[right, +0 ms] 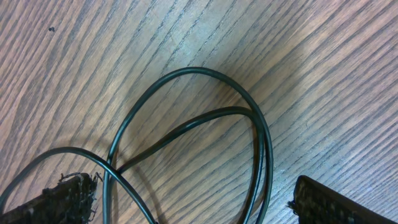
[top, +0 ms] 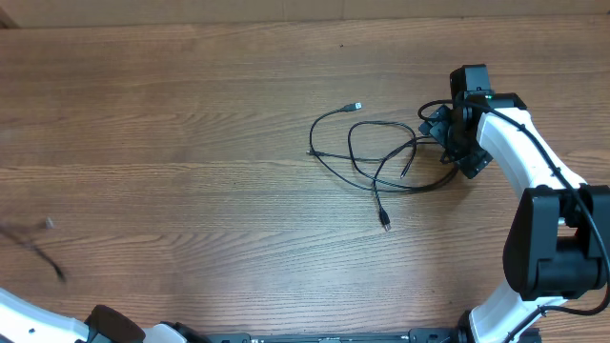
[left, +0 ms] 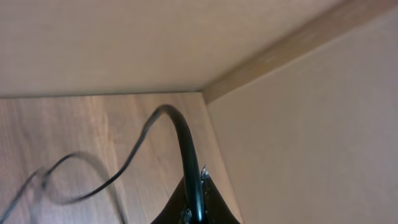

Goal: Untangle cables

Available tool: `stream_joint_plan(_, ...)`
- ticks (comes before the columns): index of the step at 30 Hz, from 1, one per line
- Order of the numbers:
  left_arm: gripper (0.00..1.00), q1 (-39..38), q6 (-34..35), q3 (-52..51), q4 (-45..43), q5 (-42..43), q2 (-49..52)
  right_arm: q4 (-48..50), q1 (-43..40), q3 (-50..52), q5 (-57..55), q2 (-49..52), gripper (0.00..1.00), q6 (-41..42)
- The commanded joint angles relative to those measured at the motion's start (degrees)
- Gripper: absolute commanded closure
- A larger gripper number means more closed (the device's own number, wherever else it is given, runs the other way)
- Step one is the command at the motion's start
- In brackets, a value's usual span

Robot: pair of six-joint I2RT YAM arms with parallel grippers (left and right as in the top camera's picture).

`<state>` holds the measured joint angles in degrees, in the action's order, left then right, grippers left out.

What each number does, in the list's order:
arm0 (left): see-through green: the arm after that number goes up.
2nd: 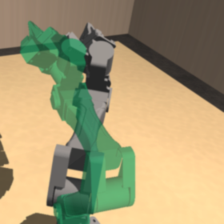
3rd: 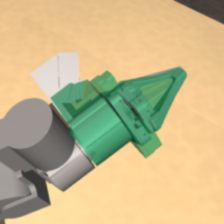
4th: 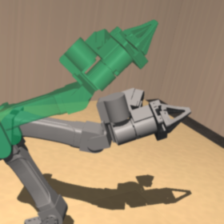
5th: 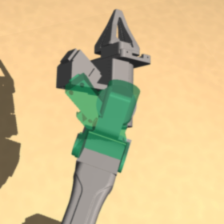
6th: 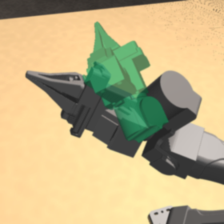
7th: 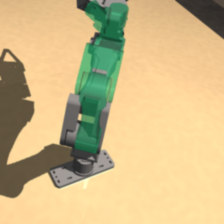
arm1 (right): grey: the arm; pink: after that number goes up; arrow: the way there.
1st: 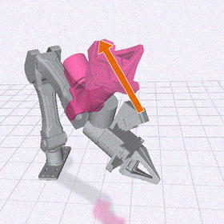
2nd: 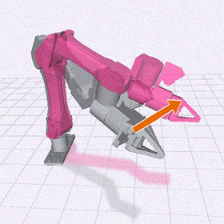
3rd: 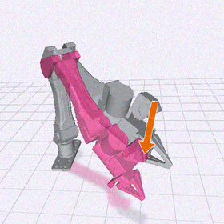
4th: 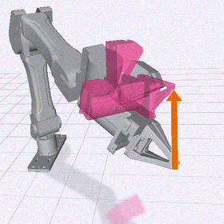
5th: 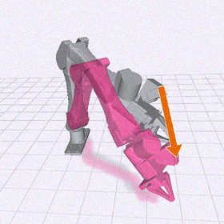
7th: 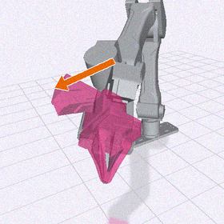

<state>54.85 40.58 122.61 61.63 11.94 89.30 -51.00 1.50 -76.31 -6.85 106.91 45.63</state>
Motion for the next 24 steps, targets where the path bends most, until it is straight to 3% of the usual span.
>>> stream_joint_plan(1, 0.96, 0.2, -1.4, 0.9, 1.2, -1.2, -0.8, 0.2, 0.0, 0.2, -0.6, -0.3, 0.00, 0.1)
stream_joint_plan(6, 0.96, 0.2, -1.4, 0.9, 10.6, -9.5, 3.2, 0.2, 0.0, 0.2, -0.6, -0.3, 0.00, 0.1)
stream_joint_plan(11, 0.96, 0.3, 2.1, 0.9, 17.0, -10.0, 8.5, 0.2, 0.0, 0.2, -0.6, -0.3, 0.00, 0.1)
stream_joint_plan(24, 0.96, 0.6, 3.4, 0.9, 20.9, -14.0, 12.3, 0.2, 0.0, 0.2, -0.6, -0.3, 0.00, 0.1)
